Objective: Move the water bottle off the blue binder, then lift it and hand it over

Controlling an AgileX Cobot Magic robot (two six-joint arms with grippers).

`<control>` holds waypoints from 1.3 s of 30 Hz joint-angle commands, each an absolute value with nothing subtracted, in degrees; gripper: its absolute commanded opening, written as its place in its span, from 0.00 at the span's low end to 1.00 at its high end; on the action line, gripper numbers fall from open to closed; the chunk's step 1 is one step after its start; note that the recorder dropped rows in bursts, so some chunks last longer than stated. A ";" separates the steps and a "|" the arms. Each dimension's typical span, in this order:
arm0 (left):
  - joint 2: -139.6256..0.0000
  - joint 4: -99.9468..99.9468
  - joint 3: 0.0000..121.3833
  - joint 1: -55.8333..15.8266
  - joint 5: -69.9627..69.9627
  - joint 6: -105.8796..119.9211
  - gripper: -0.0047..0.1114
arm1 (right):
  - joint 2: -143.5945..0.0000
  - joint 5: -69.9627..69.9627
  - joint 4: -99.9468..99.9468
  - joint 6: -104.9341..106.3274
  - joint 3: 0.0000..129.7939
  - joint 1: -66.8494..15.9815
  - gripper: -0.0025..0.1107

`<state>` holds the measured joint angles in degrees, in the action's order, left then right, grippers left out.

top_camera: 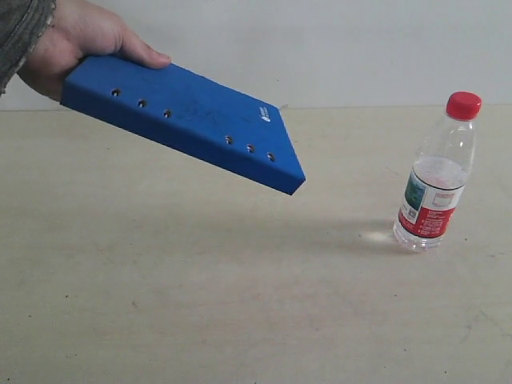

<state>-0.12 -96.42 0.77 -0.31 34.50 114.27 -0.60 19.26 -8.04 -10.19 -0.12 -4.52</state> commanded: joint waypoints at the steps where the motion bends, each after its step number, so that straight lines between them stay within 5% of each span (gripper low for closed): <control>1: 0.00 -99.95 0.07 -6.36 15.63 122.19 0.08 | -0.67 19.10 -7.98 -10.00 0.00 -4.54 0.03; 14: 0.00 -99.95 0.19 -7.50 16.74 118.46 0.08 | -0.67 19.10 -7.98 -10.00 0.00 -4.54 0.03; 17: 0.00 -99.95 1.60 -7.50 6.49 96.04 0.08 | -0.67 19.10 -7.98 -10.00 0.00 -4.54 0.03; 22: 0.00 -37.57 5.18 -7.10 -9.12 25.83 0.08 | -0.67 19.10 -7.98 -10.00 0.00 -4.54 0.03; 26: -5.11 -12.00 0.00 -7.10 -9.00 -14.08 0.08 | -0.67 19.10 -7.98 -10.00 0.00 -4.54 0.03; 31: -7.49 -3.27 0.00 -7.00 14.81 -9.08 0.08 | -0.67 19.10 -7.98 -10.00 0.00 -4.54 0.03; 39: 0.00 -2.10 0.00 -2.72 18.02 -2.72 0.08 | -0.67 19.10 -7.98 -10.00 0.00 -4.54 0.03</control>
<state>-3.66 -2.59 -0.04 -4.91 17.46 -6.21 -0.60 19.40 -8.04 -10.19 -0.12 -4.52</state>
